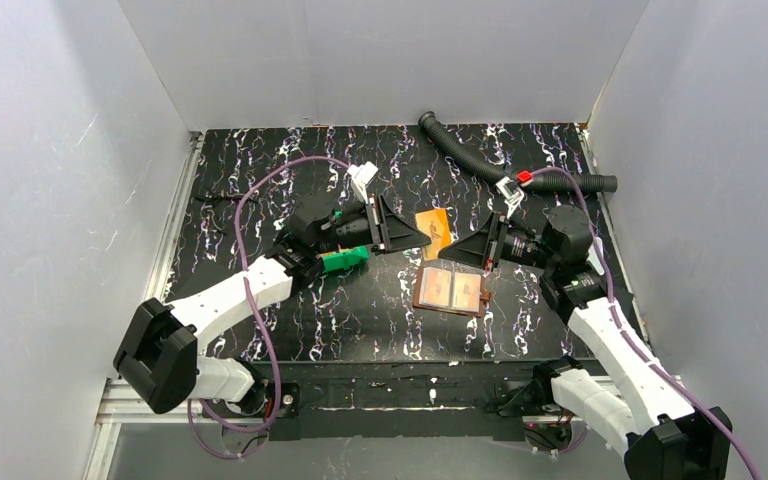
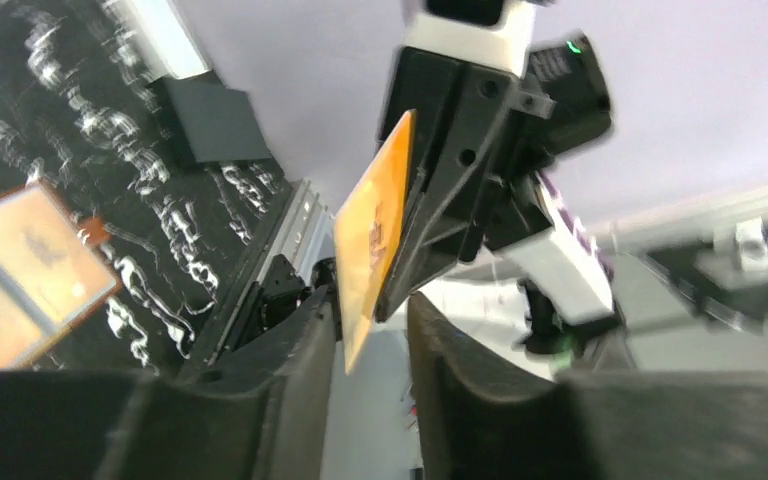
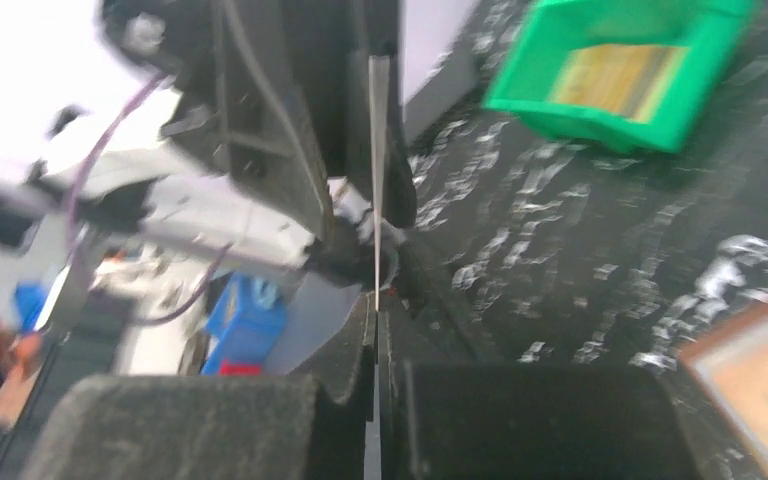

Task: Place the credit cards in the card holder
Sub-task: Insert the credit card into the card holder.

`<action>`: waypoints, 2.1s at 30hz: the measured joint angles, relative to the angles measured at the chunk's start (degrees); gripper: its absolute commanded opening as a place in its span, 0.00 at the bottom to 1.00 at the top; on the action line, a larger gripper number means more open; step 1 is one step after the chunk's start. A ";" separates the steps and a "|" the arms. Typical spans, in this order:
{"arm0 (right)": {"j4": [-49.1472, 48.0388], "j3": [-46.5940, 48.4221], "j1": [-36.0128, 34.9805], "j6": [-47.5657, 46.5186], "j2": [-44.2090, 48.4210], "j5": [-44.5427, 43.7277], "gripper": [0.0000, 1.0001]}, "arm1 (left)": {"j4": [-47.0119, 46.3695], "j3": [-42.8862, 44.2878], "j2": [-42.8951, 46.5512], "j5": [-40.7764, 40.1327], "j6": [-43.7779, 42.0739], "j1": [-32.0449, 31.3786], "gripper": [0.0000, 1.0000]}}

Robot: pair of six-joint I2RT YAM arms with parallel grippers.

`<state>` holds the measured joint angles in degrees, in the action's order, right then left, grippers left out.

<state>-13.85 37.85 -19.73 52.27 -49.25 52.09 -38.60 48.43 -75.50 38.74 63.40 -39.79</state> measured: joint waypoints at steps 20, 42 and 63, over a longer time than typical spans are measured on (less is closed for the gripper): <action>29.06 -15.11 3.20 -23.76 -4.42 -23.51 0.01 | 42.95 17.21 -29.77 -23.25 -12.50 -7.84 0.27; 13.11 -24.21 12.44 -17.90 -5.22 -14.50 0.01 | 47.88 22.67 -36.16 -24.61 -13.97 -8.04 0.26; 7.88 -29.01 13.58 -16.43 -8.23 -10.74 0.01 | 50.08 24.21 -36.93 -24.67 -13.90 -8.07 0.26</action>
<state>-5.97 8.84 -6.16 35.84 -57.48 41.35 11.49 72.64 -112.42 14.06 49.50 -47.86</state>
